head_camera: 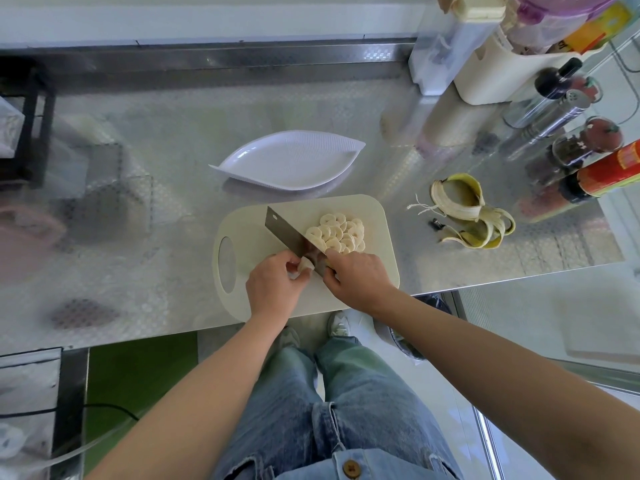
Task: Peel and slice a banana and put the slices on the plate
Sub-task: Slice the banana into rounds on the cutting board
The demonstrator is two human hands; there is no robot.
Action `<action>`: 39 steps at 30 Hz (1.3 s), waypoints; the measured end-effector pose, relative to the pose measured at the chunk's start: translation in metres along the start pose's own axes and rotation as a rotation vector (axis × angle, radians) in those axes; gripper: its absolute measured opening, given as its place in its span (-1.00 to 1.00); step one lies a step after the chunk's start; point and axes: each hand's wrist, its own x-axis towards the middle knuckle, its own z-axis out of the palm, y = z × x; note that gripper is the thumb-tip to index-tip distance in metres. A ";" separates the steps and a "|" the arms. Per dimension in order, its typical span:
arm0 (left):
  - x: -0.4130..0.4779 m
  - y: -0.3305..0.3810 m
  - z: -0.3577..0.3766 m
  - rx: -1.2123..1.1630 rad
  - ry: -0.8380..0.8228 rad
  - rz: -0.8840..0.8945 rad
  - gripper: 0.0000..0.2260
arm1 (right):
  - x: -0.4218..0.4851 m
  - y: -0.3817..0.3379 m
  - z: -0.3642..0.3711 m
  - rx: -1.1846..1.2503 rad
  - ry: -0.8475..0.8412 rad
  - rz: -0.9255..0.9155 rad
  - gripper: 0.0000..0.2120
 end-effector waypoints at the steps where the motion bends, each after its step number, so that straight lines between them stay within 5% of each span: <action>1: 0.000 0.000 0.000 0.004 0.001 -0.002 -0.84 | -0.001 0.000 -0.002 -0.007 -0.003 -0.004 -0.81; 10: 0.001 -0.001 0.000 0.016 0.013 0.030 -0.77 | -0.001 0.001 -0.018 0.026 0.113 -0.017 -0.83; 27: -0.001 -0.002 0.000 -0.021 -0.002 0.016 -0.82 | -0.008 0.004 -0.001 -0.006 -0.018 -0.025 -0.83; 39: 0.000 0.000 -0.001 -0.022 0.018 0.020 -0.81 | -0.003 0.002 -0.020 0.031 0.085 -0.027 -0.82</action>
